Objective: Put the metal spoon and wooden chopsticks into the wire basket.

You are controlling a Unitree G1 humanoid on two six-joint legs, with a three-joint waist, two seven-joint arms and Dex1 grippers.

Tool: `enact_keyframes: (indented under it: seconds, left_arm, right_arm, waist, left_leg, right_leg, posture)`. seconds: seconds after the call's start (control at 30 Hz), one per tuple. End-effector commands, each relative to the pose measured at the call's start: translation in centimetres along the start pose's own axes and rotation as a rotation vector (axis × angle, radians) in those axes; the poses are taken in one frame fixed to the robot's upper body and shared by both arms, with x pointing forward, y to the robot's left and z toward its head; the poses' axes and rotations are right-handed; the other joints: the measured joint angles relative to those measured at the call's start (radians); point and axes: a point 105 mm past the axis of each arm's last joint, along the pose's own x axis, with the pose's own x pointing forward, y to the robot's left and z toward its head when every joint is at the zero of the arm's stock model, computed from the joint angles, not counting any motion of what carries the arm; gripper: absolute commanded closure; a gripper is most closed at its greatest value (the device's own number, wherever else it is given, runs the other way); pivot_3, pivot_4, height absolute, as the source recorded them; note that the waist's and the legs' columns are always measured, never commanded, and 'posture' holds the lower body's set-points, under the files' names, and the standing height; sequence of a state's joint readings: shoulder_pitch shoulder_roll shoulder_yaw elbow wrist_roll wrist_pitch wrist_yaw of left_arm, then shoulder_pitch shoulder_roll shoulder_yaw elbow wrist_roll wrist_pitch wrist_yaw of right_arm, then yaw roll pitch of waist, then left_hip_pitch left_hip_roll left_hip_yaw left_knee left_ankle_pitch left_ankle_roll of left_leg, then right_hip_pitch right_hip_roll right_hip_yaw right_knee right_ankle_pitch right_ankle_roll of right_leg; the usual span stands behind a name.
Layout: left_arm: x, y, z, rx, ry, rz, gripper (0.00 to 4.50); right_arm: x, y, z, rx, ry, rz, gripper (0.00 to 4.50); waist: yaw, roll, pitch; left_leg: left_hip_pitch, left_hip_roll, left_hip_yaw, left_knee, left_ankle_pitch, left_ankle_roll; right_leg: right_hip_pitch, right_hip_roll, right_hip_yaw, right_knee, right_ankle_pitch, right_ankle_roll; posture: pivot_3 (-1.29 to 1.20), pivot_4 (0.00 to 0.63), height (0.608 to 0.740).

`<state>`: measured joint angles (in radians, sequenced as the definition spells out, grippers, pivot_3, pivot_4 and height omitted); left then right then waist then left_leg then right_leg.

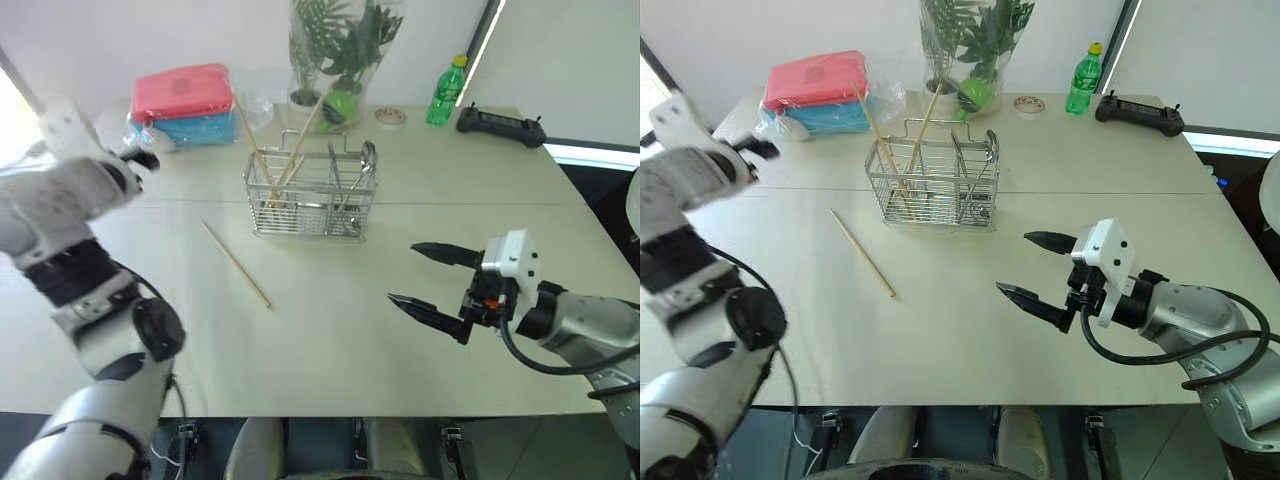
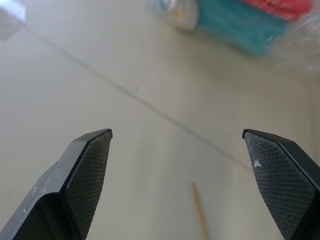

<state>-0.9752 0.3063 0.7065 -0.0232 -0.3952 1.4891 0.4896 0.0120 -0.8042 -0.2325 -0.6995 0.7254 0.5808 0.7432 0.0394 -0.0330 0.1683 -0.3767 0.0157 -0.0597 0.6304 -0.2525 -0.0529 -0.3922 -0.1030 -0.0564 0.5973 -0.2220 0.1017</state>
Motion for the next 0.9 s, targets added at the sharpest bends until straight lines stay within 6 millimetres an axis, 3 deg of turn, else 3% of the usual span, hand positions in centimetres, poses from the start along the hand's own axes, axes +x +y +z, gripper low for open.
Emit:
enact_keyframes:
  seconds: [0.03,0.1,0.23,0.4,0.87,0.9]
  left_arm:
    - [0.1,0.3,-2.1,-0.11,0.069,0.138,0.1]
    - [0.4,-0.8,-3.4,-0.11,0.112,0.153,0.1]
    - [0.9,-2.9,-4.2,-0.08,0.143,0.138,0.1]
    - [2.1,-4.1,-4.5,-0.067,0.165,0.128,0.1]
    - [6.0,-4.8,-7.6,0.032,0.251,0.153,0.1]
    - [6.1,-4.8,-7.8,0.033,0.254,0.157,0.33]
  right_arm:
    - [0.5,0.2,0.9,-0.008,-0.045,0.01,0.0]
    - [0.7,0.4,0.9,-0.009,-0.05,0.016,0.0]
    - [1.1,0.2,1.6,-0.013,-0.08,0.012,0.0]
    - [1.1,0.0,1.7,0.003,-0.095,-0.023,0.0]
    - [0.7,0.3,1.9,0.026,-0.126,-0.097,0.0]
    - [0.6,0.3,1.9,0.027,-0.127,-0.1,0.0]
  waist:
    - [0.002,0.0,0.0]
    - [0.002,-0.001,0.0]
    - [-0.002,-0.003,0.002]
    - [0.0,-0.002,0.001]
    - [0.0,0.0,0.0]
    - [0.0,0.0,0.0]
  left_leg:
    - [0.0,0.0,0.0,0.0,0.0,0.0]
    - [0.0,0.0,0.0,0.0,0.0,0.0]
    - [-0.001,0.0,0.0,0.0,0.0,0.0]
    - [0.0,0.0,0.001,0.0,0.0,0.0]
    - [-0.003,0.0,0.001,0.0,0.0,0.0]
    - [-0.003,0.0,0.001,0.0,0.0,0.0]
  right_leg:
    - [0.0,0.0,0.0,0.0,0.0,0.0]
    - [0.0,0.0,0.0,0.0,0.0,0.0]
    - [-0.001,0.0,0.0,0.0,-0.002,0.001]
    - [0.0,0.0,0.0,-0.001,-0.003,-0.001]
    - [-0.004,0.0,0.0,-0.001,0.0,0.0]
    - [-0.004,0.0,0.0,0.0,0.0,0.0]
  posture:
    - [0.0,0.15,0.703]
    - [0.0,0.15,0.703]
    - [0.0,0.15,0.703]
    - [0.0,0.15,0.703]
    - [0.0,0.15,0.703]
    - [0.0,0.15,0.703]
